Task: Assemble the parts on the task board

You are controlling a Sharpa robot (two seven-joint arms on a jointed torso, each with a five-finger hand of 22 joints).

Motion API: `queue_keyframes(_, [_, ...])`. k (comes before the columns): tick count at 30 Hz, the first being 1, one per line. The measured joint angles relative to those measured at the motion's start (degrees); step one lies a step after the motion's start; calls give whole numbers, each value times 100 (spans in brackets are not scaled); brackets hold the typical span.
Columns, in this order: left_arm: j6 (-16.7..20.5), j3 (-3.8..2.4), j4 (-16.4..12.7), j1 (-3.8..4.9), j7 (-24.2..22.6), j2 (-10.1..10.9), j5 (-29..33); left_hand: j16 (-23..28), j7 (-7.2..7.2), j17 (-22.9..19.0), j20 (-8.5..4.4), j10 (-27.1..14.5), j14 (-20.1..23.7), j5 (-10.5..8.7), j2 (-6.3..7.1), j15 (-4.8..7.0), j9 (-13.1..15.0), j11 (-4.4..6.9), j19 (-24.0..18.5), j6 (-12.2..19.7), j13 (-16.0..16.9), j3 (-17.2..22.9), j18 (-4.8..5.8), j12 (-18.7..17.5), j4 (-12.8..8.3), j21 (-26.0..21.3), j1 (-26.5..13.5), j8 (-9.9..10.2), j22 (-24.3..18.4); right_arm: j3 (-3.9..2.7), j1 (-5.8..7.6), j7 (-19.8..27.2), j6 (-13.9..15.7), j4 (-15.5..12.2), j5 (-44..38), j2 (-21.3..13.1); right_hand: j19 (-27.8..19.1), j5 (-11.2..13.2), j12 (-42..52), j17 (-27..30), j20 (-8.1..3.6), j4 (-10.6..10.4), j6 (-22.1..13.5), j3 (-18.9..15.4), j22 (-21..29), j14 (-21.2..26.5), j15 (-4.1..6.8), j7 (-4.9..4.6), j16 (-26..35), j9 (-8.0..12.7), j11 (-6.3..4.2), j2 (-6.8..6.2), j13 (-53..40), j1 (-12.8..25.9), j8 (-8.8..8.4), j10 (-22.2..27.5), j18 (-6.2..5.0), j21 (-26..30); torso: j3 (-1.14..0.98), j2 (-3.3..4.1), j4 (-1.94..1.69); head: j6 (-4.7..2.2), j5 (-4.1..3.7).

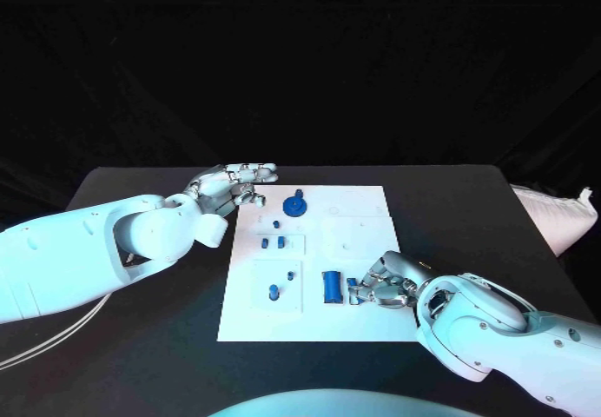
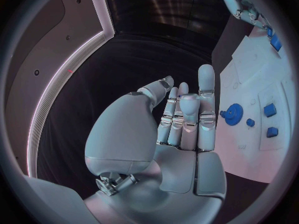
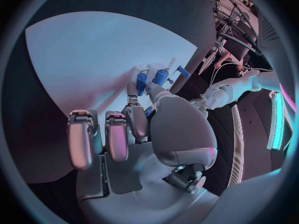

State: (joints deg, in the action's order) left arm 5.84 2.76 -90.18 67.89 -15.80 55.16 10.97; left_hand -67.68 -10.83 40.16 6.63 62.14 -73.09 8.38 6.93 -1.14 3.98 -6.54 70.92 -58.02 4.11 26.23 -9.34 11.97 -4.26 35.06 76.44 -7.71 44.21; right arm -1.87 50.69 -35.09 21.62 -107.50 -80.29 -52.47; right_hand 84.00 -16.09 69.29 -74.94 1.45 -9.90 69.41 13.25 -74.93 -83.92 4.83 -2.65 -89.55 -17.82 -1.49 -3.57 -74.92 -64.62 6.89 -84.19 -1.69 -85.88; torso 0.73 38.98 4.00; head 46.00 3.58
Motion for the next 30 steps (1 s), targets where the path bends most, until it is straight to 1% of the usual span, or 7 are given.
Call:
queue_keyframes(7, [0,0,-4,0,3,0,0,0,0,-10,0,0,19,0,0,-19,0,0,0,0,0,-17,0,0,-16,0,0,0,0,4,-3,-4,-42,17,-60,13,0,171,-30,0,-42,-265,46,-361,1,-21,21,29,-22,-86,-4,11,0,297,50,4,-1,0,-1,0,-2,-10,-8])
queue_keyframes(12, [-1,0,-4,0,4,1,0,0,0,-10,0,0,19,0,0,-19,0,0,0,0,0,-17,0,0,-16,0,0,0,0,4,-3,-10,-48,19,-105,18,0,171,254,1,-42,-395,112,-584,1,0,42,50,-22,-160,-25,26,1,341,129,25,-1,0,-1,0,-3,-10,-4])
queue_keyframes(15, [-1,0,-5,0,7,1,0,0,0,-16,0,0,19,0,0,-19,0,0,0,0,0,-16,0,2,-17,0,0,0,1,4,-3,-12,-48,18,-132,20,0,268,254,1,-72,-494,112,-780,1,-11,53,51,-22,-203,-24,-3,1,373,151,25,-1,0,-1,0,-3,-10,-3])
queue_keyframes(20, [-3,0,-5,0,13,1,0,0,0,-29,0,0,19,0,0,-19,0,0,0,0,0,-16,0,24,-16,0,0,0,1,4,-3,-14,-38,-8,-169,14,0,413,290,1,-84,-661,112,-1045,1,-21,62,51,-21,-270,-36,45,1,465,196,13,-1,-22,-1,-1,0,-10,0])
queue_keyframes(23, [-4,0,-5,0,15,2,0,0,0,-29,0,0,19,0,0,-19,0,0,0,0,0,-16,0,24,-16,0,0,0,1,4,-3,-14,-21,-41,-192,-4,0,413,290,1,-84,-682,113,-1099,2,-20,62,51,-22,-282,-45,83,1,504,196,4,-1,-22,-3,-1,1,-10,1])
queue_keyframes(27, [-6,1,-5,0,17,2,0,0,0,-28,0,0,19,0,0,-19,0,0,0,0,0,-16,1,23,-16,0,0,0,1,4,-5,-7,13,-74,-218,-56,0,413,290,2,-84,-612,113,-1171,2,-20,62,52,-21,-311,-45,111,1,491,196,4,-1,-22,-5,-3,1,-13,0])
queue_keyframes(30, [-8,1,-4,-1,17,2,0,0,0,-42,0,0,19,0,0,-19,0,0,0,0,0,-16,0,24,-16,0,0,0,1,3,-8,25,56,-97,-217,-125,0,425,212,2,-84,-528,74,-1256,2,-20,62,56,-21,-334,-45,127,0,210,196,4,-1,-22,-7,-3,1,-27,-7])
